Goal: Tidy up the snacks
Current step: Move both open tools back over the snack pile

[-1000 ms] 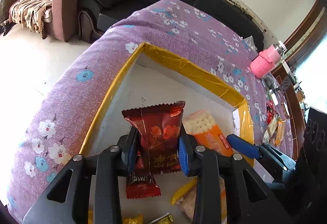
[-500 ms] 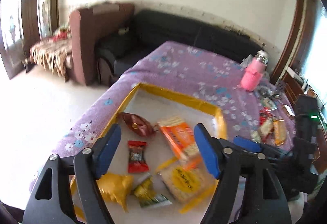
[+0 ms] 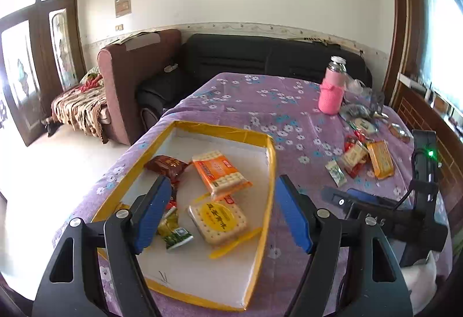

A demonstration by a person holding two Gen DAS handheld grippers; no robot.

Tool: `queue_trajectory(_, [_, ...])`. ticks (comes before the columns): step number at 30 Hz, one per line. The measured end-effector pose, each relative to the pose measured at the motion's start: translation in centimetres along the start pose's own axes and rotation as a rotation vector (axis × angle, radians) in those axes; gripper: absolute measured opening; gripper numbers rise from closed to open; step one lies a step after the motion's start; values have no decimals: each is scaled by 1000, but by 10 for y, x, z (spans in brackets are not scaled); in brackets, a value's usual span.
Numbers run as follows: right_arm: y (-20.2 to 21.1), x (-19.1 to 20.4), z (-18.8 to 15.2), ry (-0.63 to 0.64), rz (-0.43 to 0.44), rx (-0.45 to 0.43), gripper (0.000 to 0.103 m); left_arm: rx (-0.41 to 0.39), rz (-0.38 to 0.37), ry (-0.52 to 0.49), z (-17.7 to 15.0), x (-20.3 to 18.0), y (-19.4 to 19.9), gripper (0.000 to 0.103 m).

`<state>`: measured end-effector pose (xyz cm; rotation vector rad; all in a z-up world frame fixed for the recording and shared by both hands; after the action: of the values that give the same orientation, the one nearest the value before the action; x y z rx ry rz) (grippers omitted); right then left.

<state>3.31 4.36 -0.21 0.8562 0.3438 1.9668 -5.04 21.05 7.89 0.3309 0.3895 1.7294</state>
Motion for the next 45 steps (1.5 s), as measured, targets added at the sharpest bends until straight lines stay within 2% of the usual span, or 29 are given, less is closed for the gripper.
queue_trajectory(8, [18, -49, 1, -67, -43, -28, 71, 13, -13, -61, -6, -28, 3, 74])
queue_trajectory(12, [22, -69, 4, -87, -64, -39, 71, 41, -51, -55, -13, -36, 0, 74])
queue_trajectory(18, [37, -124, 37, -149, -167, -108, 71, 63, -136, -36, -21, -51, -4, 74])
queue_trajectory(21, [36, -147, 53, -148, -234, -112, 73, 75, -162, -26, -25, -57, -10, 74])
queue_trajectory(24, [19, -145, 62, -100, -244, -82, 73, 94, -177, -28, -30, -59, -16, 74])
queue_trajectory(28, [-25, -114, 63, 22, -237, -11, 72, 115, -174, -9, -34, -51, -24, 74])
queue_trajectory(30, [-48, -100, 62, 71, -235, 28, 68, 127, -167, 14, -36, -42, -30, 74])
queue_trajectory(32, [-71, -89, 61, 97, -229, 64, 54, 138, -157, 34, -38, -33, -34, 74])
queue_trajectory(34, [-90, -85, 57, 108, -243, 96, 49, 145, -148, 51, -39, -24, -38, 74])
queue_trajectory(37, [-107, -82, 44, 120, -264, 164, 16, 153, -141, 70, -41, -15, -42, 74])
queue_trajectory(40, [-103, -76, 35, 146, -266, 166, 15, 171, -146, 87, -45, -12, -47, 74])
queue_trajectory(42, [-96, -69, 24, 112, -214, 200, 15, 184, -156, 103, -47, -11, -48, 74])
queue_trajectory(44, [-84, -55, 8, 55, -103, 259, 19, 184, -170, 116, -47, -12, -45, 74])
queue_trajectory(45, [-73, -45, 3, 24, -17, 277, 19, 181, -175, 118, -47, -12, -44, 74])
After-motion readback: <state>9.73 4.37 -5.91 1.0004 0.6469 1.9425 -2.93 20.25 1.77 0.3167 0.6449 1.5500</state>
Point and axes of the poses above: each gripper's, at about its wrist camera, not at the fingertips, and y roughly against the way its jaws point, x to its left, z to its top, the point moved 10 cm from there along -y, roughly the way its jaws point, and after that the axes turned 9 degrees about -x, right-handed, at the moved point
